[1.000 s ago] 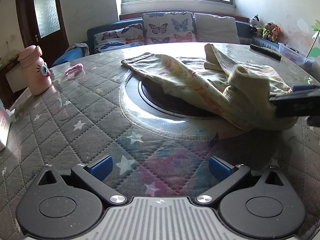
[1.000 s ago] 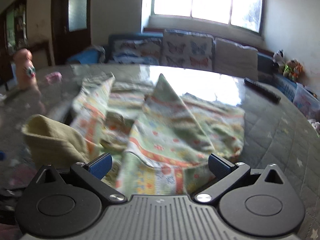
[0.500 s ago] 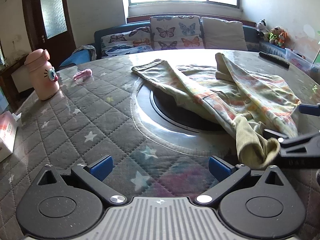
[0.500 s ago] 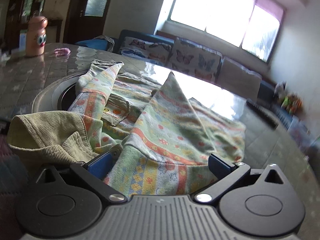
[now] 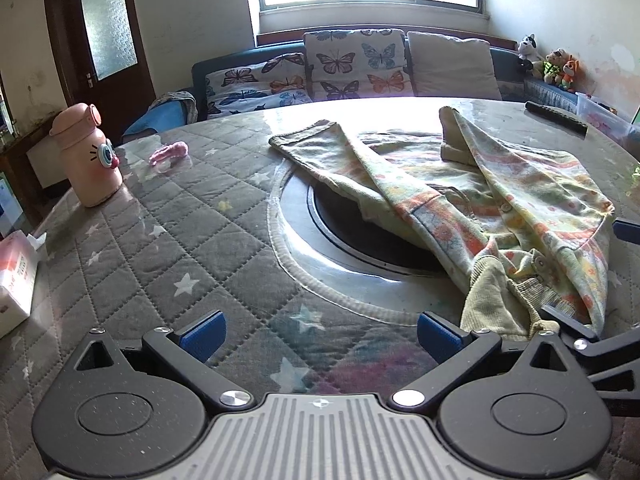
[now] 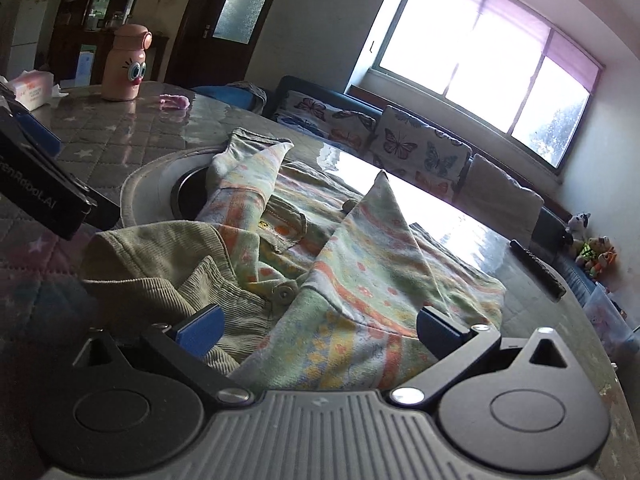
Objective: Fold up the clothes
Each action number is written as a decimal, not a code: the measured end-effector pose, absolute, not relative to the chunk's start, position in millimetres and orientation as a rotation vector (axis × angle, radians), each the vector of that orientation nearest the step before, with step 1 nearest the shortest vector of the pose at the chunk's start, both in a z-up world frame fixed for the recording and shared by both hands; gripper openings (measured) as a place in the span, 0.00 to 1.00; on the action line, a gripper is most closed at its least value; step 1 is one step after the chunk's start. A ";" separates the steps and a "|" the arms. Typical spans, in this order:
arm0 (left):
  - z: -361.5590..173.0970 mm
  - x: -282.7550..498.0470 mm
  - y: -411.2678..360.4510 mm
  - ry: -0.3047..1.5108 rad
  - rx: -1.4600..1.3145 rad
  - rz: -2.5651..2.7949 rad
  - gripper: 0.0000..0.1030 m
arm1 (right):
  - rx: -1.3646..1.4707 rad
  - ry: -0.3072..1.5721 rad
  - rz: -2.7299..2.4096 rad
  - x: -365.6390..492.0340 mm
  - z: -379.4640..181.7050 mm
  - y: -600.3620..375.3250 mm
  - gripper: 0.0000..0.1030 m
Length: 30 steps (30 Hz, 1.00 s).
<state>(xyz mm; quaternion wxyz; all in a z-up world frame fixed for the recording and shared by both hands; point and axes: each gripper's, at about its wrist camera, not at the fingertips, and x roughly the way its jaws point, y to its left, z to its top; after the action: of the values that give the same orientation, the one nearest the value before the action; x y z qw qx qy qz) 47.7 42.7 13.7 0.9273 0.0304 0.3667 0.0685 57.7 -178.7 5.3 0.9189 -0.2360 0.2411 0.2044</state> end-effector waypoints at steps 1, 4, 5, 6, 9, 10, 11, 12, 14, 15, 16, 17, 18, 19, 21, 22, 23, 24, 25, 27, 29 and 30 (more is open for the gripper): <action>15.0 48.4 43.6 0.749 0.064 0.143 1.00 | -0.476 0.496 0.427 57.3 7.6 -179.6 1.00; 20.9 51.7 45.4 0.735 0.064 0.150 1.00 | -0.467 0.504 0.439 57.1 10.6 -180.5 1.00; 23.2 52.6 45.1 0.729 0.064 0.149 1.00 | -0.460 0.505 0.442 57.2 12.1 -181.4 1.00; 25.4 53.5 44.5 0.722 0.064 0.146 1.00 | -0.452 0.506 0.445 57.5 13.6 -182.4 1.00; 29.6 56.5 41.0 0.710 0.067 0.132 1.00 | -0.407 0.520 0.464 60.5 19.4 -186.3 1.00; 30.1 58.0 39.3 0.710 0.071 0.126 1.00 | -0.389 0.536 0.475 62.7 20.0 -187.4 1.00; 30.1 59.8 37.6 0.712 0.076 0.121 1.00 | -0.371 0.552 0.487 64.9 20.6 -188.5 1.00; 30.1 61.9 35.8 0.713 0.082 0.117 1.00 | -0.359 0.562 0.495 67.1 21.3 -189.5 1.00; 30.2 66.4 33.2 0.715 0.094 0.114 1.00 | -0.337 0.578 0.506 72.1 23.1 -191.9 1.00; 30.3 69.0 32.5 0.715 0.097 0.112 1.00 | -0.323 0.585 0.509 75.8 25.0 -193.6 1.00; 30.5 71.9 32.1 0.715 0.098 0.110 1.00 | -0.310 0.593 0.512 79.5 26.9 -195.3 1.00; 30.6 74.7 31.8 0.716 0.100 0.108 1.00 | -0.296 0.600 0.515 83.2 28.8 -197.0 1.00; 30.7 77.7 31.4 0.717 0.102 0.107 1.00 | -0.290 0.604 0.517 85.1 29.6 -197.7 1.00; 30.8 81.4 31.0 0.718 0.106 0.106 1.00 | -0.275 0.617 0.522 91.2 31.1 -199.8 1.00; 30.8 89.3 30.5 0.719 0.111 0.105 1.00 | -0.246 0.639 0.523 104.0 33.4 -203.6 1.00; 30.7 93.6 30.5 0.720 0.113 0.105 1.00 | -0.233 0.647 0.516 110.3 34.2 -205.3 1.00; 30.6 98.0 30.8 0.721 0.116 0.106 1.00 | -0.221 0.656 0.510 116.6 35.0 -206.9 1.00; 30.6 102.6 31.2 0.721 0.119 0.108 1.00 | -0.205 0.666 0.506 123.6 35.7 -208.6 1.00; 30.8 107.7 31.5 0.719 0.122 0.108 1.00 | -0.195 0.672 0.501 131.1 36.6 -209.5 1.00; 31.3 118.4 32.2 0.716 0.127 0.105 1.00 | -0.176 0.684 0.490 146.2 38.4 -211.3 1.00; 31.8 129.2 32.8 0.712 0.132 0.101 1.00 | -0.162 0.692 0.480 161.7 39.9 -212.3 1.00; 32.1 135.5 33.3 0.710 0.134 0.098 1.00 | -0.159 0.693 0.476 167.3 40.2 -212.3 1.00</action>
<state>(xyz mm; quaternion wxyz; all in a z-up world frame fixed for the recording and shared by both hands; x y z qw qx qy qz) 135.5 33.3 32.1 0.9343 0.0653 0.3471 0.0479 167.3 -212.3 40.2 0.9099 -0.0773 0.3359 0.2310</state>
